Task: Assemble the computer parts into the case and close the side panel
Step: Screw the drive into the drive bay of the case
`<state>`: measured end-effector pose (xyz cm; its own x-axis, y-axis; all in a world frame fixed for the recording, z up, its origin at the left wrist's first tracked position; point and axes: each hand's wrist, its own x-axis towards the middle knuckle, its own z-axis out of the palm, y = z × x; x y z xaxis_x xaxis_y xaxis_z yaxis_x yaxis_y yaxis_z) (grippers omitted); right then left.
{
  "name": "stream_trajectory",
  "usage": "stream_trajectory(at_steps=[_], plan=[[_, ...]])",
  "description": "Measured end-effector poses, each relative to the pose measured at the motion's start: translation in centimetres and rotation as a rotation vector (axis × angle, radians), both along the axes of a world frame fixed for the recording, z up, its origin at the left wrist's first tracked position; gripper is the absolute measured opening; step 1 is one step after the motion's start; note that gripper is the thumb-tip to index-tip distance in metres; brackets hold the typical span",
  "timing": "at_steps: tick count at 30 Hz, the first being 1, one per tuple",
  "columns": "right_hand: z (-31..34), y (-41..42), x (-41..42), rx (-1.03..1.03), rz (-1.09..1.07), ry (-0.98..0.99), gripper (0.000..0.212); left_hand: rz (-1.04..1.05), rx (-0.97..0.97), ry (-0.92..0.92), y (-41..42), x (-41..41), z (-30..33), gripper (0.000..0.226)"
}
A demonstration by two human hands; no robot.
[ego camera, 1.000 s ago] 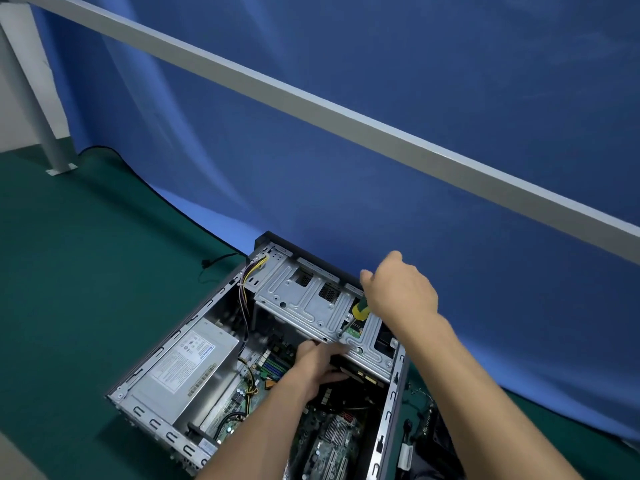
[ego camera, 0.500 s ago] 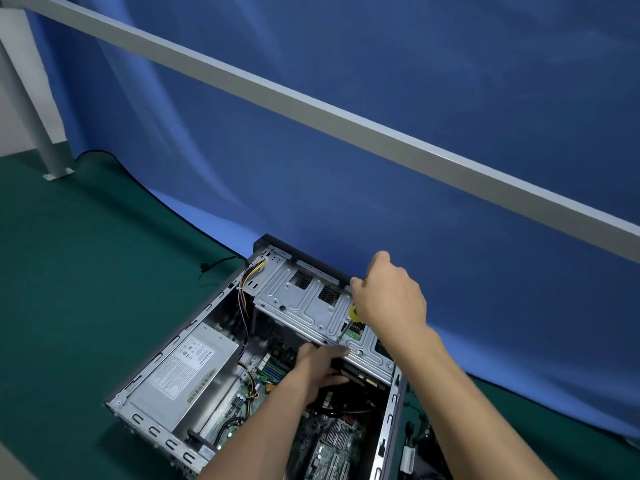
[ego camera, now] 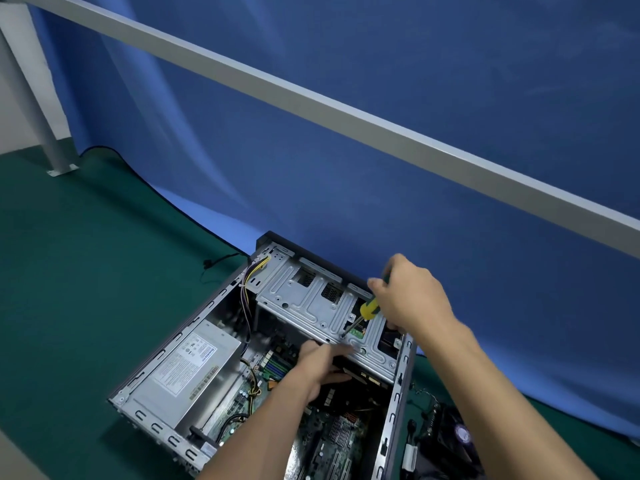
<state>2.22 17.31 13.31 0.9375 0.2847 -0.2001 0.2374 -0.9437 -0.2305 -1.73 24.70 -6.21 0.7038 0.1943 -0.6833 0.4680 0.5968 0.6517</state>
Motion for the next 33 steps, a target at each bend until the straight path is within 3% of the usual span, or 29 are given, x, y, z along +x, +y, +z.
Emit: stream_trajectory(at_steps=[2, 6, 10, 14, 18, 21, 24, 28, 31, 33], plan=[[-0.1, 0.0, -0.1, -0.067, -0.004, -0.124, 0.027, 0.010, 0.002, 0.000, 0.0, 0.0, 0.0, 0.051], [0.1, 0.6, 0.0, 0.035, 0.015, 0.058, 0.020, 0.005, -0.003, -0.001, 0.1, 0.0, -0.1, 0.048], [0.1, 1.5, 0.4, -0.107, 0.023, -0.058, 0.015, 0.017, -0.003, 0.008, 0.0, 0.0, -0.2, 0.048], [0.3, 1.8, 0.8, -0.153, 0.061, -0.020, 0.015, 0.036, -0.001, 0.007, -0.1, 0.1, -0.5, 0.039], [0.8, 0.1, 0.2, -0.432, 0.183, 0.021, 0.025, 0.067, 0.063, 0.013, -0.8, 0.0, -0.7, 0.042], [-1.3, -2.3, -0.8, -0.615, 0.258, 0.162, 0.026, 0.096, 0.065, 0.022, -1.2, 0.0, -0.8, 0.039], [-4.7, -5.1, -1.4, -0.499, 0.168, 0.315, 0.026, 0.078, 0.064, 0.023, -1.2, 0.0, -0.9, 0.041], [-8.5, -8.9, -1.4, -0.190, -0.036, 0.313, 0.037, 0.055, 0.084, 0.022, -1.0, -0.1, -0.8, 0.043], [-11.8, -11.1, -2.1, 0.095, -0.198, 0.280, 0.056, -0.032, 0.089, 0.017, -0.7, -0.6, -0.8, 0.066], [-14.1, -12.2, -2.8, 0.294, -0.317, 0.231, 0.055, -0.159, 0.095, -0.004, -0.5, -1.2, -0.8, 0.077]])
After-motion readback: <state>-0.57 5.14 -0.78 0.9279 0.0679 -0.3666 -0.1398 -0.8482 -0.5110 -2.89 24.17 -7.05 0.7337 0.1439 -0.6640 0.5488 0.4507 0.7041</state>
